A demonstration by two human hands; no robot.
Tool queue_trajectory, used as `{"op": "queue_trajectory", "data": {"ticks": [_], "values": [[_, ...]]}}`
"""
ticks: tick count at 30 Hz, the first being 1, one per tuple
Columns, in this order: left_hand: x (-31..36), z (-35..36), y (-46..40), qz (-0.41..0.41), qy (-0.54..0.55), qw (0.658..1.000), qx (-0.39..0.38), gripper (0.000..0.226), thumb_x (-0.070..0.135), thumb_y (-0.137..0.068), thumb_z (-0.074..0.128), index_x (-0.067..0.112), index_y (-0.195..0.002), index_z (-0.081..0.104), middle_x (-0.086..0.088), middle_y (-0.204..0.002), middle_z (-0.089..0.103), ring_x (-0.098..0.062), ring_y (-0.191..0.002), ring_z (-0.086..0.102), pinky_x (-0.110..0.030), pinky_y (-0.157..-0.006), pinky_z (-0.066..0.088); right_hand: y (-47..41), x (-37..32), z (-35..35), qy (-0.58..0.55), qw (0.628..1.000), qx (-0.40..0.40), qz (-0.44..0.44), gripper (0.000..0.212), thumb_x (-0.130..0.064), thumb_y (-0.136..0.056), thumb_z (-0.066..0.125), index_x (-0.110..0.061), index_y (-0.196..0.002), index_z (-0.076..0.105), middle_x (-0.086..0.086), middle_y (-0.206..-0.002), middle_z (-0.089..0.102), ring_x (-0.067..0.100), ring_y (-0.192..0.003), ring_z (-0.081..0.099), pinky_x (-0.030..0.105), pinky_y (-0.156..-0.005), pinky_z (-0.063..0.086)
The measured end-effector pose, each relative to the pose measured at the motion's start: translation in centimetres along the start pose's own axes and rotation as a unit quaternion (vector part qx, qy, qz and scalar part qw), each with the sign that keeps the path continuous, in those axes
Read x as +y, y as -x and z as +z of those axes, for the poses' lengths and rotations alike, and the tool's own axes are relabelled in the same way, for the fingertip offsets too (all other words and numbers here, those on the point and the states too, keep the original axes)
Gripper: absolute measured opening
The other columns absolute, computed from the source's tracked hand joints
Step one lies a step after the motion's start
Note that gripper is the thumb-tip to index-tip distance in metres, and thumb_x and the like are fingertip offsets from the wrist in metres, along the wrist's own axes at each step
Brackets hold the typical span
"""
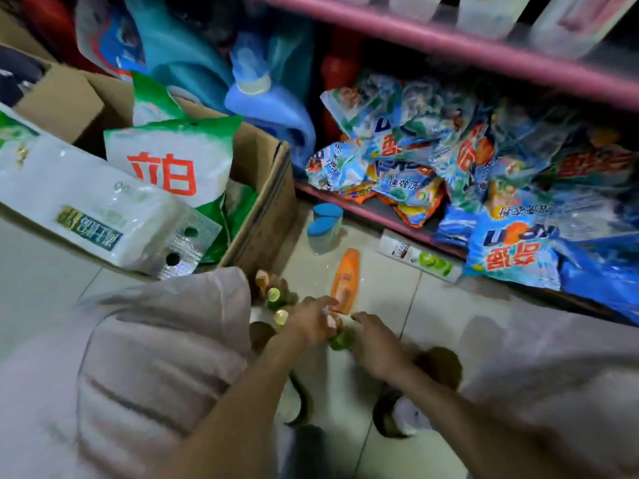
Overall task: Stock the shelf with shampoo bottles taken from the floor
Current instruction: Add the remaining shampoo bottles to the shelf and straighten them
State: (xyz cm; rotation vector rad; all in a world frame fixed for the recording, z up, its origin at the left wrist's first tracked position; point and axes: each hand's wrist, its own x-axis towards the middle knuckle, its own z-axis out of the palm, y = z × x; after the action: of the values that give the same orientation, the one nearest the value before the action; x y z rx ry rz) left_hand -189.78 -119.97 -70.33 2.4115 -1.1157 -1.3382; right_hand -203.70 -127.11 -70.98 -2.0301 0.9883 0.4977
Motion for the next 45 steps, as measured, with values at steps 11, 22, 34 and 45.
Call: {"op": "queue_trajectory", "data": {"ticks": [11,22,34,45], "values": [[-2.7,7.0,-2.8,0.011,-0.052,0.999,-0.010,0.058,0.012,-0.093,0.044,0.031,-0.144,0.023,-0.005,-0.143,0.032,-0.029,-0.123,0.046,-0.041,-0.094,0.044,-3.9,4.7,6.1,-0.013,0.999,-0.004,-0.032,0.072,-0.018,-0.087,0.064,-0.023,-0.148,0.026,-0.003,-0.154,0.028,0.015,-0.140,0.030,0.031,-0.114,0.028],[-2.6,6.0,-2.9,0.021,0.039,0.997,0.062,0.044,0.021,-0.091,0.053,0.021,-0.132,0.038,-0.010,-0.116,0.056,-0.029,-0.102,0.059,-0.037,-0.085,0.049,-5.0,5.7,3.2,-0.125,0.989,0.081,0.008,0.033,-0.032,-0.077,0.075,-0.017,-0.101,0.058,0.004,-0.094,0.067,0.023,-0.087,0.063,0.037,-0.076,0.050],[5.2,-6.1,2.7,0.113,0.329,0.919,0.183,0.027,0.020,-0.093,0.059,0.015,-0.118,0.051,-0.010,-0.115,0.062,-0.028,-0.109,0.058,-0.043,-0.095,0.048,3.5,-1.2,-10.9,-0.370,0.910,0.129,-0.135,0.017,-0.032,-0.087,0.065,-0.031,-0.103,0.060,-0.008,-0.108,0.068,0.010,-0.105,0.063,0.026,-0.089,0.052],[18.4,-17.2,11.8,0.365,0.367,0.835,0.188,0.019,0.018,-0.097,0.051,0.013,-0.113,0.058,0.002,-0.089,0.064,-0.007,-0.078,0.059,-0.022,-0.074,0.049,16.4,-6.4,-29.7,-0.333,0.790,0.414,-0.305,0.008,-0.034,-0.091,0.060,-0.027,-0.094,0.058,-0.001,-0.098,0.065,0.011,-0.092,0.063,0.037,-0.082,0.056]]}}
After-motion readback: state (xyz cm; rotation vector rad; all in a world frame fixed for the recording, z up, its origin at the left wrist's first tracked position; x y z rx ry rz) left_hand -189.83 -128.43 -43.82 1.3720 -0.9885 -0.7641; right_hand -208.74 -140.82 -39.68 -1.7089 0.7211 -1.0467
